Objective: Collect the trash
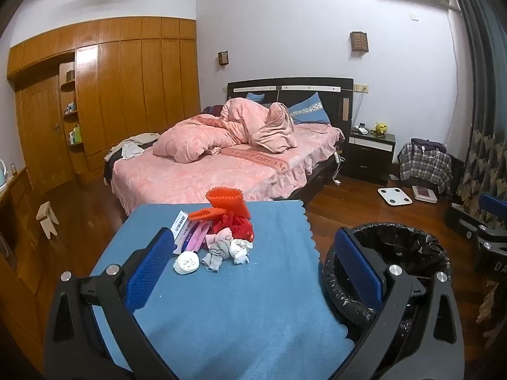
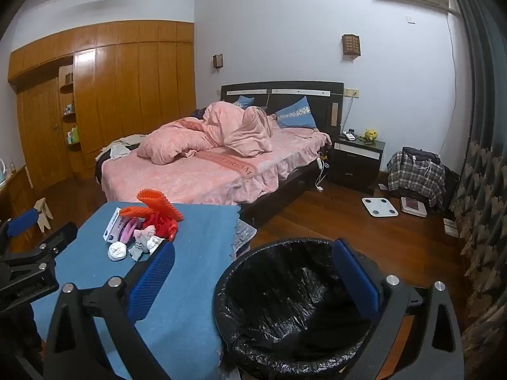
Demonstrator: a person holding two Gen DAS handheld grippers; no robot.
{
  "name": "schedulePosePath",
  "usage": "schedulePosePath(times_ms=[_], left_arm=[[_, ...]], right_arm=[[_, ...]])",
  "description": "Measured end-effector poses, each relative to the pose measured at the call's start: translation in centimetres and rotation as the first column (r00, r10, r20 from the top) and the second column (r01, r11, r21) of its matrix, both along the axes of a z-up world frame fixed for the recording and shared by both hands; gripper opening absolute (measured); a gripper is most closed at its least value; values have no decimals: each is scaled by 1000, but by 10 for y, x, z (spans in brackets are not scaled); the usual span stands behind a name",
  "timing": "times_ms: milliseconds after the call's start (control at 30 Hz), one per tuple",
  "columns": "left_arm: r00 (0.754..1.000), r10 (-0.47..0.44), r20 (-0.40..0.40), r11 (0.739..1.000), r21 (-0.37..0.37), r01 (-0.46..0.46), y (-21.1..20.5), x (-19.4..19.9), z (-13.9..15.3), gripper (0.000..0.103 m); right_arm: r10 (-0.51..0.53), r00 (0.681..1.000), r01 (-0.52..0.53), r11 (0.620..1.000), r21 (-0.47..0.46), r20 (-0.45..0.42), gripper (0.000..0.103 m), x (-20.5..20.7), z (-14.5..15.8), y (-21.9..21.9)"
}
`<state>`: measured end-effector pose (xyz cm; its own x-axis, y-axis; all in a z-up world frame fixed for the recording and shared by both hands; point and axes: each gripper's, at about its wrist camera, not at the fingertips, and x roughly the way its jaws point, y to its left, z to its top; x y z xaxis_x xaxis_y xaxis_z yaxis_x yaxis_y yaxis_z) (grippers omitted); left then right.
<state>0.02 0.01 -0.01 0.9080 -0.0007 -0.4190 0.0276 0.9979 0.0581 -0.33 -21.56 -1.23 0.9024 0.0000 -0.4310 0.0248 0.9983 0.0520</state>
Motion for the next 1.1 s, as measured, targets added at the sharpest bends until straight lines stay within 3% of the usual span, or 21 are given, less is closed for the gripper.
schedulePosePath(times_ms=[1100], left_arm=[[1000, 7, 2, 1000, 7, -7, 3, 2, 1, 98]], right_arm=[[0, 1000, 0, 1000, -2, -4, 97, 2, 0, 2]])
